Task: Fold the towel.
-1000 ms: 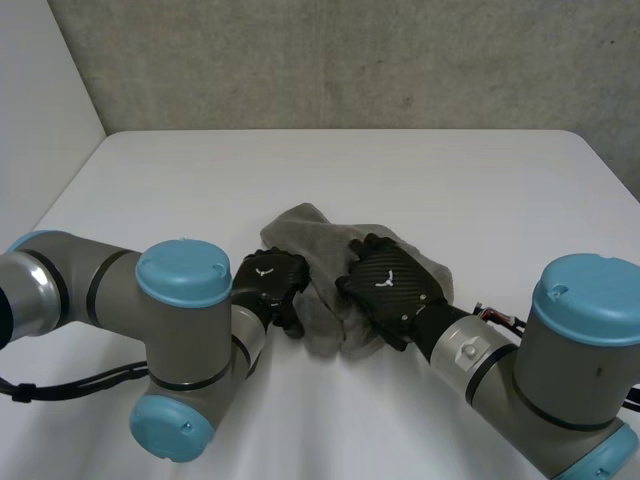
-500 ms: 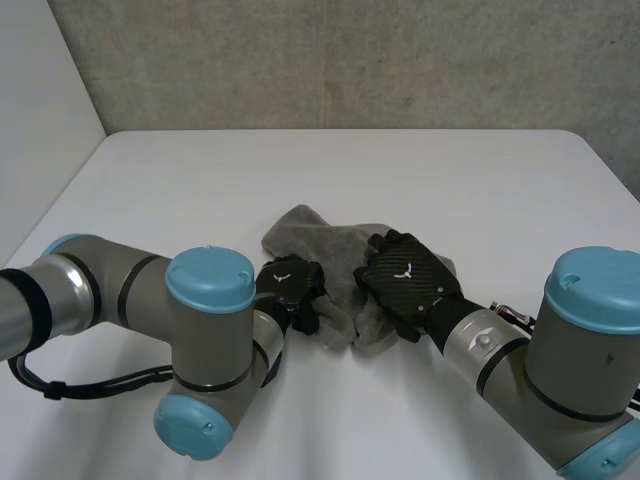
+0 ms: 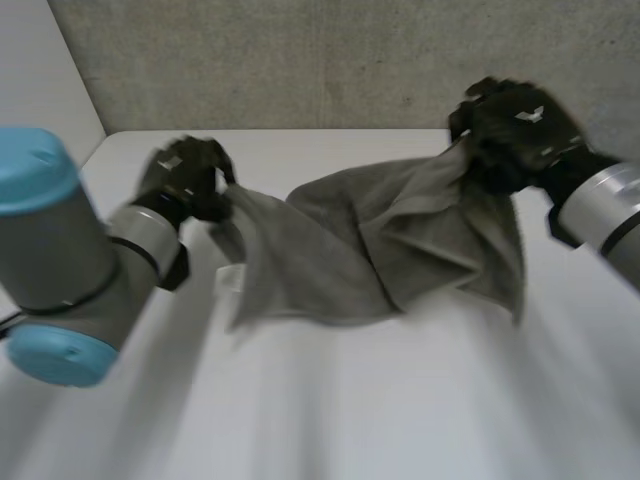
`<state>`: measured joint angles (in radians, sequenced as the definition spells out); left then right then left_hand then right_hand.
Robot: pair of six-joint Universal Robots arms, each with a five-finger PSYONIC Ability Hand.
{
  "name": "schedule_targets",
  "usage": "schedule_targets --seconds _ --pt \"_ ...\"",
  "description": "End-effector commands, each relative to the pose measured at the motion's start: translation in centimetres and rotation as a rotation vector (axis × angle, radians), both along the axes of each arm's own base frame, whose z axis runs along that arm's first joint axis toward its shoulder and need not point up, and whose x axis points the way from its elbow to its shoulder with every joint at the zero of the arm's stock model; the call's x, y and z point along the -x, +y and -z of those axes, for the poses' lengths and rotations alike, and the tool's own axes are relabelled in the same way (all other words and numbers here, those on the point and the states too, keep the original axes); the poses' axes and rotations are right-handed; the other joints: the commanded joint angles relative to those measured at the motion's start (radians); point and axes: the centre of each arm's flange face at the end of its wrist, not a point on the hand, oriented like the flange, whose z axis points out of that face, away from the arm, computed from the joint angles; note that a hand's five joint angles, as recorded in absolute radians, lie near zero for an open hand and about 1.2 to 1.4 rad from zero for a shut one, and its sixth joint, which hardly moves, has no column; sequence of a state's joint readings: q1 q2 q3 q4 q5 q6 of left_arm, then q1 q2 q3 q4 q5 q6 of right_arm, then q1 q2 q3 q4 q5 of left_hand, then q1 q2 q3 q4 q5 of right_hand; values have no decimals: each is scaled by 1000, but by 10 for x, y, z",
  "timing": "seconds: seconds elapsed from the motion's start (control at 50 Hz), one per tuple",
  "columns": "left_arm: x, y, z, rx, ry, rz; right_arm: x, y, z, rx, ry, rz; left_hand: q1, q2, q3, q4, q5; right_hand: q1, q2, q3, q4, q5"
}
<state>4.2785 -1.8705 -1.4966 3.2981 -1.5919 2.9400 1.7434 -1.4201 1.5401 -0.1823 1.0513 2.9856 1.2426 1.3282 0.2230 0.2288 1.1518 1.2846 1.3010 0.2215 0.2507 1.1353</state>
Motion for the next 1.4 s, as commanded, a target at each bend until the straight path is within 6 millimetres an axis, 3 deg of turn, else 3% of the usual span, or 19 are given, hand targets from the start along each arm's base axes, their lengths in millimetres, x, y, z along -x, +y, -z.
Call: schedule_targets --seconds 0.02,0.14,0.28,0.3,0.32,0.34,0.38,0.4,0.42,0.44,0.48,0.68,0.78,0.9,0.94,1.0,1.1,1.22,1.4 --pt "-32 -17 -7 12 -1 -60 24 -33 27 -73 2 -12 154 68 -48 -54 70 112 95 -47 -76 86" --pt "-40 -21 12 -40 -19 -73 32 -52 63 -79 91 15 154 68 -48 -54 70 112 95 -47 -76 86" --pt "-56 -41 41 -93 -102 -122 38 -61 77 -51 149 55 154 68 -48 -54 70 63 46 -47 -76 38" --pt "-59 -44 46 -93 -140 -128 39 -62 77 -52 149 59 154 68 -48 -54 70 -385 -401 -47 -76 -410" --pt "-59 -44 46 -93 -140 -128 39 -62 77 -52 149 59 154 68 -48 -54 70 -389 -406 -47 -76 -414" --pt "-59 -45 48 -89 -167 -125 39 -61 76 -54 148 65 154 68 -48 -54 70 -1046 -1063 -47 -76 -1071" --pt "-60 -46 50 -86 -189 -125 40 -61 75 -53 149 73 154 68 -48 -54 70 -1110 -1126 -47 -76 -1135" --pt "-60 -46 50 -81 -206 -122 40 -60 72 -49 149 82 -311 -397 -48 -54 -395 -1110 -1126 -47 -76 -1135" --pt "-60 -46 50 -81 -206 -122 40 -60 72 -49 149 82 -316 -401 -48 -54 -399 -1110 -1126 -47 -76 -1135" --pt "-59 -46 50 -75 -224 -121 40 -59 69 -43 148 89 -882 -968 -48 -54 -966 -1110 -1126 -47 -76 -1135" --pt "-60 -45 48 -73 -237 -123 41 -58 64 -33 145 96 -1039 -1125 -48 -54 -1123 -1110 -1126 -47 -76 -1135" --pt "-62 -30 29 -28 -235 -114 37 -24 35 6 155 60 -1047 -1132 -48 -54 -1130 -1110 -1126 -47 -76 -1135" --pt "-65 -17 13 11 -222 -111 30 -4 36 4 182 4 -1041 -1126 -48 -54 -1125 -1110 -1126 -47 -76 -1135" --pt "-57 18 3 40 -206 -8 12 26 38 52 246 -95 -1009 -1094 -48 -54 -1092 -1110 -1126 -47 -76 -1135" --pt "-53 29 3 41 -204 24 -5 49 46 57 296 -168 -1000 -1085 -48 -54 -1083 -1110 -1126 -47 -76 -1135" --pt "-44 49 7 37 -205 86 -15 65 58 44 355 -203 -991 -1077 -48 -54 -1075 -1110 -1126 -47 -76 -1135" --pt "-33 70 22 35 -297 163 -22 68 82 41 471 -164 -979 -1065 -48 -54 -1063 -1110 -1126 -47 -76 -1135" --pt "-31 72 39 66 -440 195 -33 62 104 89 572 -104 -979 -1065 -48 -54 -1063 -1110 -1126 -47 -76 -1135" --pt "-26 69 66 126 -603 199 -52 55 120 163 567 -88 -982 -1068 -48 -54 -1066 -1110 -1126 -47 -76 -1135"
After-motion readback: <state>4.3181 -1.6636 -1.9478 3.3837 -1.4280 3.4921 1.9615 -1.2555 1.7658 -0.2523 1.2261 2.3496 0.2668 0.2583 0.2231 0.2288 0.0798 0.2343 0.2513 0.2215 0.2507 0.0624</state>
